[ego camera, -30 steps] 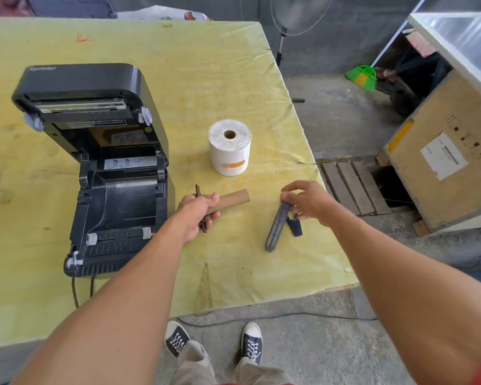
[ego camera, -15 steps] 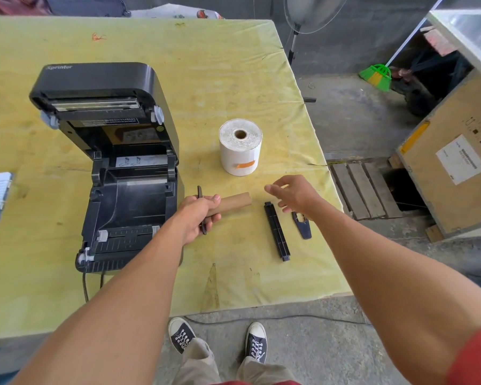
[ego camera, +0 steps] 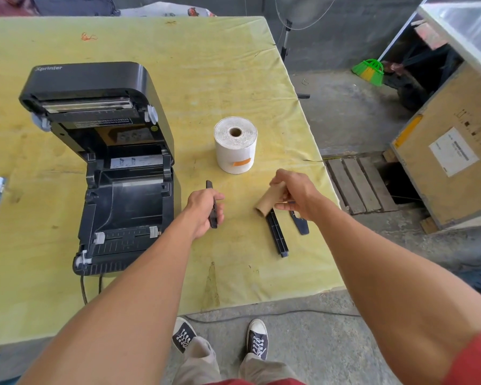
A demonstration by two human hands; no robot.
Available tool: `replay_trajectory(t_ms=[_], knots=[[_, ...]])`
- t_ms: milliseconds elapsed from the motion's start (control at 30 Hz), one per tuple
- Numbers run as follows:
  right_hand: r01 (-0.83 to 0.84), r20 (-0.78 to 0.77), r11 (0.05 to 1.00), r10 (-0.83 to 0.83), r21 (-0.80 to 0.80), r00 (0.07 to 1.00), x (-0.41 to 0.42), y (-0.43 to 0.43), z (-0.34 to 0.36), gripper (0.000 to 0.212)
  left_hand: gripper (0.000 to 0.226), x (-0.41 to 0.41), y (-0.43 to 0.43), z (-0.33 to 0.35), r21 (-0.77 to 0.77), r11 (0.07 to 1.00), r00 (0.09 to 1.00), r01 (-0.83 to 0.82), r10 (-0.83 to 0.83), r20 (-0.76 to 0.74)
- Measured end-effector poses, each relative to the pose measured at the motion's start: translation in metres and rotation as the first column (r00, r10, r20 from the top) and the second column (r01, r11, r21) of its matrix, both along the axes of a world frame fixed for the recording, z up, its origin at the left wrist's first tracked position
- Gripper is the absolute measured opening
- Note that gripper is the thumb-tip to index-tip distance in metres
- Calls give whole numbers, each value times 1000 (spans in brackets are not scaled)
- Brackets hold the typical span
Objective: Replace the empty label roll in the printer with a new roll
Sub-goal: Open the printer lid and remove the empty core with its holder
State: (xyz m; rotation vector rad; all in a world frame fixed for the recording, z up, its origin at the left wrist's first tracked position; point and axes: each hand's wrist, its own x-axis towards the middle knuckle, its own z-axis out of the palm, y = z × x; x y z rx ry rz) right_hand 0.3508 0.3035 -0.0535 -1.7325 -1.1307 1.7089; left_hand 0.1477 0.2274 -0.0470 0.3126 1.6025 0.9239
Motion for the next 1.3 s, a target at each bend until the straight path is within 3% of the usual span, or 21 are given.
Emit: replay_trajectory(t_ms=[100,233,400,467,567,667,1033,1300], knots=[[-163,51,987,164,-12,985,-2,-9,0,21,26,-2,-4,-6,-43,998,995,35,-38,-88],[-428,182,902,431,-60,884,-22,-23,-4,30,14,-1,-11,-14,-155,972,955,175,-206,-216],[-584,341,811,559,-35,756,-49,-30,-13,33,19,-2,-22,-26,-208,924,860,321,-376,-344],[-620,431,785,567,-23,702,-53,-33,-17,38,26,-4,-28,-27,-244,872,738,424,-489,-465],[-633,486,774,555,-4,676,-55,-37,-19,46,49,-1,-35,-24,-356,764,411,538,-606,-680],[-659,514,752,567,-4,644,-53,-37,-21,48,54,1,-39,-23,-369,746,300,555,-593,-748],[-654,512,756,566,-11,646,-49,-35,-22,52,52,-2,-41,-18,-385,728,287,567,-613,-736],[-639,520,769,546,0,657,-43,-32,-3,51,36,-5,-38,-9,-354,764,250,539,-547,-799]])
